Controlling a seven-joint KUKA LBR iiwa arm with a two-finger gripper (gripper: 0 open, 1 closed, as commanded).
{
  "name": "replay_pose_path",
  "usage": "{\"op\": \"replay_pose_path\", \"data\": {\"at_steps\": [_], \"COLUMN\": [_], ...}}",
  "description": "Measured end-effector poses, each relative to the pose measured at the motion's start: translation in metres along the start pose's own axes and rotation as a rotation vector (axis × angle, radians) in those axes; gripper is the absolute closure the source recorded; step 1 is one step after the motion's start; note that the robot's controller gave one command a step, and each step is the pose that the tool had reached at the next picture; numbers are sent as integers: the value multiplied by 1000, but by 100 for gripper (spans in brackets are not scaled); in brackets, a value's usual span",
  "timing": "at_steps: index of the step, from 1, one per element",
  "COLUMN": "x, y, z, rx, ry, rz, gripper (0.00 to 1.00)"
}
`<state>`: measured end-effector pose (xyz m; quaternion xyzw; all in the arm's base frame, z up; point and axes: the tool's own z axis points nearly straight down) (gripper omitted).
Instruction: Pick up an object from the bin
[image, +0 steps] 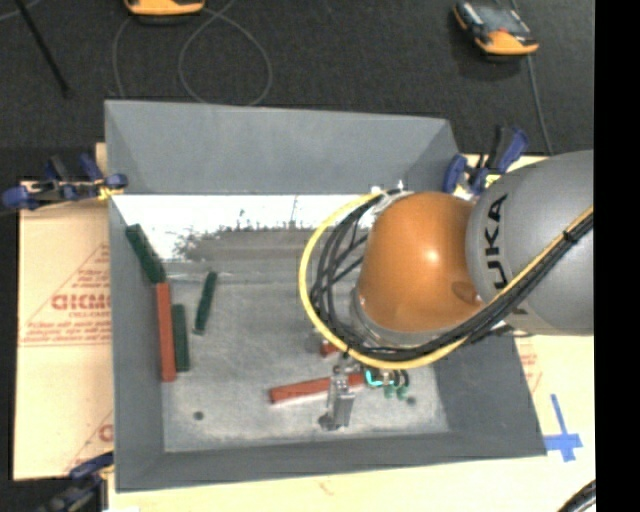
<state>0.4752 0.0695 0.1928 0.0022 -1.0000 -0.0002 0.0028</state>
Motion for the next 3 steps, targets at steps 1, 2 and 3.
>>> {"op": "replay_pose_path", "data": {"at_steps": [1,2,3], "x": [-29,-31,-31], "y": [-12,-11,5], "z": [124,122,-12], "rx": [2,0,2], "ry": [-4,-8,-17], "rz": [-311,-307,-294], "gripper": [0,100,100]}}
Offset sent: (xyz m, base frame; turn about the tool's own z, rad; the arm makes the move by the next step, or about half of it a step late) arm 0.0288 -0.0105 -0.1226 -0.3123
